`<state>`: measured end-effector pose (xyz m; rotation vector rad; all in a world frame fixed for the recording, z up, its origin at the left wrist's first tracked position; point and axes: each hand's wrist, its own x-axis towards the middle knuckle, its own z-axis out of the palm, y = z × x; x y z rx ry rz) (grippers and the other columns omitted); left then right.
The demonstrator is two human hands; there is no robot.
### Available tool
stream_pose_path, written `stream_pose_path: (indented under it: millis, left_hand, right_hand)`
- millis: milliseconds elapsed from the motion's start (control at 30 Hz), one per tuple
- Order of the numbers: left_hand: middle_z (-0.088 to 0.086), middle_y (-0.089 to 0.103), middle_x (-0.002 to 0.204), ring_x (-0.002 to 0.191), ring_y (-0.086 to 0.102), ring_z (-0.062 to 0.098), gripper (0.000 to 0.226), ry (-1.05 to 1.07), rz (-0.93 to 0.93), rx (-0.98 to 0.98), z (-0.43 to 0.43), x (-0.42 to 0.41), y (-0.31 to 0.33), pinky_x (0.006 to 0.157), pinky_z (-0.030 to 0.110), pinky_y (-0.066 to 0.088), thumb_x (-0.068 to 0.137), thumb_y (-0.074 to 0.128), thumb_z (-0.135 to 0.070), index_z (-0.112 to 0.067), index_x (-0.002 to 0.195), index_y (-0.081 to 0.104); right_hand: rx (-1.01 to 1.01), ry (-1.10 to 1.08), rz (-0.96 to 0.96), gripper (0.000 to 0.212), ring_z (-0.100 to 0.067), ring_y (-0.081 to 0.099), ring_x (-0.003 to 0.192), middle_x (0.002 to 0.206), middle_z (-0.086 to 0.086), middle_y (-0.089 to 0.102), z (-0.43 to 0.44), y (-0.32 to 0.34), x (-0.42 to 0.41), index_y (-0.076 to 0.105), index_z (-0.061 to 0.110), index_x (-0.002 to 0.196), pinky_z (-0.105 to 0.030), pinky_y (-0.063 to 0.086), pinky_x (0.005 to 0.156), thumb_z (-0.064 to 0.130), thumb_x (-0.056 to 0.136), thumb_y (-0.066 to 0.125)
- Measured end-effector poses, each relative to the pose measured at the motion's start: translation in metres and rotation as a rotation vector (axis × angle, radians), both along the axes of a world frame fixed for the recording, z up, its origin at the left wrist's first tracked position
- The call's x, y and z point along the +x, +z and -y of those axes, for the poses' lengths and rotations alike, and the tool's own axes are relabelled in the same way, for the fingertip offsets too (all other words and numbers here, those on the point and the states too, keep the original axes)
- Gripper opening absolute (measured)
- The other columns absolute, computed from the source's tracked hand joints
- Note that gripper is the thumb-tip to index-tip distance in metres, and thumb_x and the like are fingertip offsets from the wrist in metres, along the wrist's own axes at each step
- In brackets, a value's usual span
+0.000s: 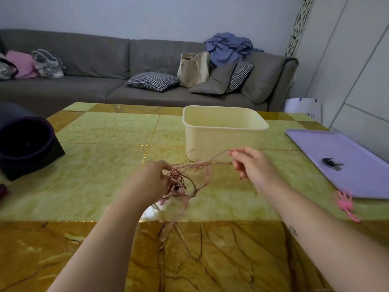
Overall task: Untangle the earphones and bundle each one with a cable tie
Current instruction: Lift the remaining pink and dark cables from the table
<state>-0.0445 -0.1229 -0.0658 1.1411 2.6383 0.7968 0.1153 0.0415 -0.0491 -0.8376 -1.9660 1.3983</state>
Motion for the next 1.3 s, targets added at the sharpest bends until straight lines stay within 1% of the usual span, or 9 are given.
stream_pose_path:
  millis: [167,333,533,667,733,800,967,1133,1300]
  left_hand:
    - [0.000,0.046,0.095,0.063,0.051,0.013,0.016,0.088,-0.074,0.190,-0.007,0.009,0.013,0.055,0.028,0.038,0.090,0.055,-0.014,-0.025,0.095,0.066]
    - [0.000,0.040,0.103,0.069,0.044,0.008,0.011,0.084,-0.088,0.184,-0.017,0.019,0.008,0.064,0.017,0.027,0.090,0.059,-0.021,-0.018,0.097,0.067]
    - [0.004,0.042,0.121,0.109,0.049,0.025,0.024,0.062,-0.100,-0.153,-0.024,0.017,-0.003,0.089,0.030,0.038,0.093,0.054,-0.035,-0.023,0.108,0.066]
    - [0.005,0.031,0.139,0.129,0.036,0.026,0.037,0.006,-0.071,-0.358,-0.022,0.023,-0.003,0.106,0.038,0.032,0.086,0.059,-0.046,-0.036,0.121,0.057]
    - [0.006,0.025,0.141,0.127,0.037,0.030,0.038,0.059,-0.089,-0.290,-0.025,0.027,0.001,0.104,0.038,0.034,0.085,0.062,-0.040,-0.033,0.121,0.055]
    - [0.004,0.025,0.137,0.123,0.038,0.032,0.034,0.110,-0.131,-0.183,-0.029,0.034,0.009,0.098,0.039,0.037,0.084,0.061,-0.031,-0.029,0.118,0.055]
    - [-0.005,0.042,0.117,0.114,0.043,0.021,0.022,-0.072,-0.184,0.144,-0.048,0.053,0.013,0.094,0.031,0.034,0.085,0.057,-0.015,-0.025,0.104,0.060]
    - [-0.001,0.050,0.131,0.113,0.052,0.019,0.046,-0.252,-0.089,-0.038,-0.073,0.061,-0.020,0.086,0.027,0.043,0.088,0.055,-0.016,-0.024,0.132,0.045]
    - [-0.001,0.061,0.116,0.103,0.058,0.019,0.040,-0.235,-0.092,-0.192,-0.078,0.061,-0.033,0.079,0.034,0.050,0.086,0.056,-0.017,-0.028,0.125,0.050]
  right_hand:
    - [-0.631,-0.341,-0.588,0.018,-0.022,0.057,0.063,0.074,-0.011,0.066,-0.023,0.015,0.028,0.048,0.009,0.085,-0.031,0.048,0.063,0.007,0.098,0.035]
    - [-0.746,-0.489,-0.651,0.014,-0.027,0.061,0.095,0.103,-0.017,0.061,-0.041,-0.004,0.043,0.044,0.005,0.109,-0.039,0.052,0.084,0.010,0.100,0.034]
    - [-0.499,-0.684,-0.364,0.023,-0.013,0.050,0.073,0.074,0.000,0.048,-0.057,-0.021,0.056,0.050,0.015,0.072,-0.032,0.046,0.084,0.021,0.094,0.051]
    - [-0.213,-0.684,-0.138,0.036,-0.037,0.058,0.092,0.098,-0.024,0.060,-0.061,-0.019,0.065,0.056,-0.012,0.107,-0.036,0.044,0.070,0.020,0.091,0.054]
    - [0.000,-0.583,0.009,0.026,-0.026,0.051,0.079,0.084,-0.013,0.055,-0.063,-0.018,0.066,0.056,-0.009,0.094,-0.032,0.038,0.060,0.017,0.087,0.057]
    - [0.295,-0.522,0.212,0.016,-0.025,0.051,0.092,0.094,-0.006,0.056,-0.061,-0.020,0.063,0.053,0.007,0.086,-0.035,0.041,0.074,0.017,0.082,0.064]
    - [0.909,-0.402,0.172,0.052,-0.024,0.051,0.118,0.121,-0.006,0.059,-0.034,-0.025,0.043,0.052,0.010,0.125,-0.043,0.034,0.107,0.019,0.078,0.072]
    - [0.572,0.272,0.341,0.048,-0.012,0.048,0.122,0.133,0.004,0.052,-0.002,-0.044,0.026,0.046,0.023,0.138,-0.030,0.039,0.105,0.025,0.091,0.059]
    - [0.562,0.325,0.649,0.051,-0.018,0.057,0.108,0.121,0.004,0.057,-0.002,-0.056,0.025,0.042,0.030,0.133,-0.035,0.050,0.084,0.047,0.087,0.058]
